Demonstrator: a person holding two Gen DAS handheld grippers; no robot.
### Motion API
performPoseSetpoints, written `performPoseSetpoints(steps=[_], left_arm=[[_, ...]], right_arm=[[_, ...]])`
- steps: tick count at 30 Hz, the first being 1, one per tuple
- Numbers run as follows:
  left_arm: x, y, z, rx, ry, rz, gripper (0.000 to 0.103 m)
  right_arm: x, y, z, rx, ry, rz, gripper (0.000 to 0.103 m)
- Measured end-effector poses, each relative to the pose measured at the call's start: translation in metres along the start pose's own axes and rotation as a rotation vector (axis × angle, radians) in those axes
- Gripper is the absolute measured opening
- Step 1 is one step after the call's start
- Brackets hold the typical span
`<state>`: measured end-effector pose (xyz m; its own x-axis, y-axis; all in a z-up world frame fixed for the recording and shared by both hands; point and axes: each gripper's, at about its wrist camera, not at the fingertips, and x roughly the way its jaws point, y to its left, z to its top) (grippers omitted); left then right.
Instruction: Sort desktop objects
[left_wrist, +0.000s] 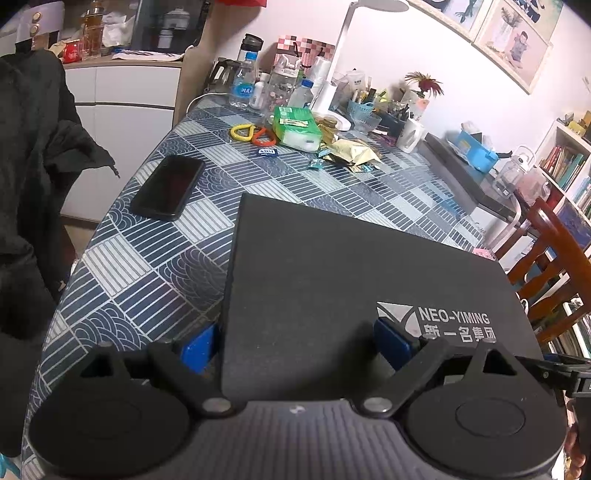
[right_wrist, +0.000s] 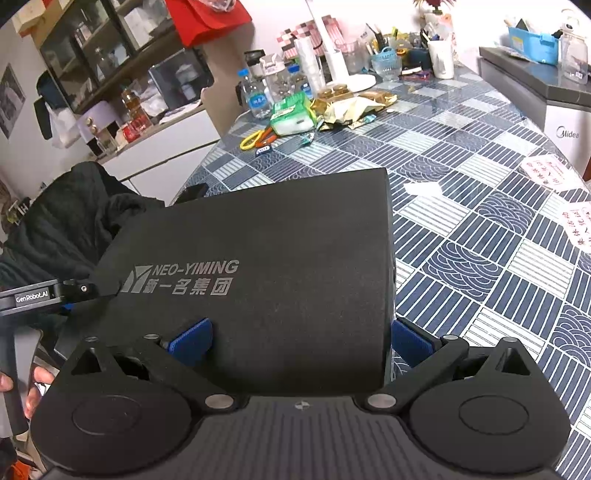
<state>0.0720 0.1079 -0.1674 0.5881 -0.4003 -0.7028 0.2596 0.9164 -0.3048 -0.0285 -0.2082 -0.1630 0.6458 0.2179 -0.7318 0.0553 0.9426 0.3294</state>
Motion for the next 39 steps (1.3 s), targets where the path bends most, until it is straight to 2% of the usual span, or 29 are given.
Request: performPoseSetpoints(steps=[30,39], left_arm=[[0.016,0.004,-0.009,-0.003,0.004,0.017,0.103],[0.015,0.000,-0.011,0.002,-0.005,0.025,0.103]], right_arm=[[0.017,-0.008,-0.004,-0.008,0.038,-0.007,0.103],[0.018,-0.012,-0.007,-0.002,0.022,0.000,0.103]])
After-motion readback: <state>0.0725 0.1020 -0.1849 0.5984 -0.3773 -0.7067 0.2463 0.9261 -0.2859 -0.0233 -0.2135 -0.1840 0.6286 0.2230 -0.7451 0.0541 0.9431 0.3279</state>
